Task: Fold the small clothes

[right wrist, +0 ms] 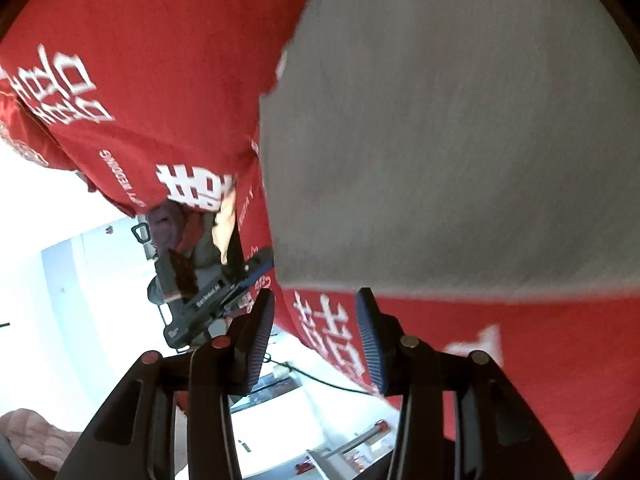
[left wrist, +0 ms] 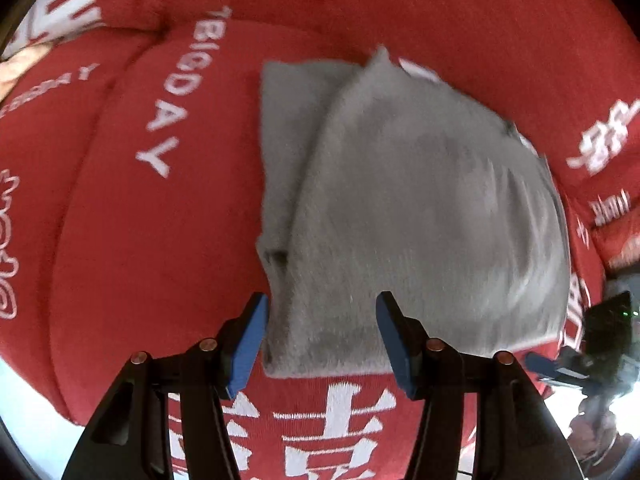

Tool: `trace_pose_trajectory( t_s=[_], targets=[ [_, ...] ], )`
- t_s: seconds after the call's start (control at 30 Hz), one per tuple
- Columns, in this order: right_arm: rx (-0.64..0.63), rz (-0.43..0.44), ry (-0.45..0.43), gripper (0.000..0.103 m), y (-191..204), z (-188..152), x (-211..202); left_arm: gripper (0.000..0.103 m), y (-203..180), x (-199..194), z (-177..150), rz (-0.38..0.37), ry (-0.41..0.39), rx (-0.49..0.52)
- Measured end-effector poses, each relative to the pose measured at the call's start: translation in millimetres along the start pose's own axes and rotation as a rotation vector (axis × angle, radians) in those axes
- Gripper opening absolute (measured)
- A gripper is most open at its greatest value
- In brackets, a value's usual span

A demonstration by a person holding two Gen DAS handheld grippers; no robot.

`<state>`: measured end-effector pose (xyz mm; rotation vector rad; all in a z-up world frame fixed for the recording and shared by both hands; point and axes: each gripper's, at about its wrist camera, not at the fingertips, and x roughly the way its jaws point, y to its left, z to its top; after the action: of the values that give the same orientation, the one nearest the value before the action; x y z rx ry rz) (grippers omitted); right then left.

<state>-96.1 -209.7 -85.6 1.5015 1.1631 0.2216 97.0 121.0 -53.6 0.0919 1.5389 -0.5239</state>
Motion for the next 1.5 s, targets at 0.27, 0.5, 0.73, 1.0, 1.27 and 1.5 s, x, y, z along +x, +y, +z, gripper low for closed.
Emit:
trace_pose_trajectory(
  t_s=[0.27,0.5,0.73,1.0,1.27,1.5],
  targets=[
    [0.136,0.012,-0.088,0.046,-21,-37,65,0.057,9,15,-5,-0.106,0.033,0.060],
    [0.283,0.126,-0.265,0.039,-29,-30,85,0.009,30,20,1,-0.220,0.074,0.053],
    [0.053,-0.103,-0.181,0.005,5,-30,81,0.007,35,12,-24,-0.186,0.052,0.110],
    [0.078,-0.191,-0.099,0.002,-21,-42,94,0.007,43,14,-35,-0.181,0.024,0.098],
    [0.045,-0.169,-0.094,0.054,2,-40,85,0.007,41,10,-36,-0.170,-0.001,0.074],
    [0.029,-0.137,-0.058,0.058,16,-33,97,0.067,45,-2,-24,-0.161,-0.041,0.017]
  ],
)
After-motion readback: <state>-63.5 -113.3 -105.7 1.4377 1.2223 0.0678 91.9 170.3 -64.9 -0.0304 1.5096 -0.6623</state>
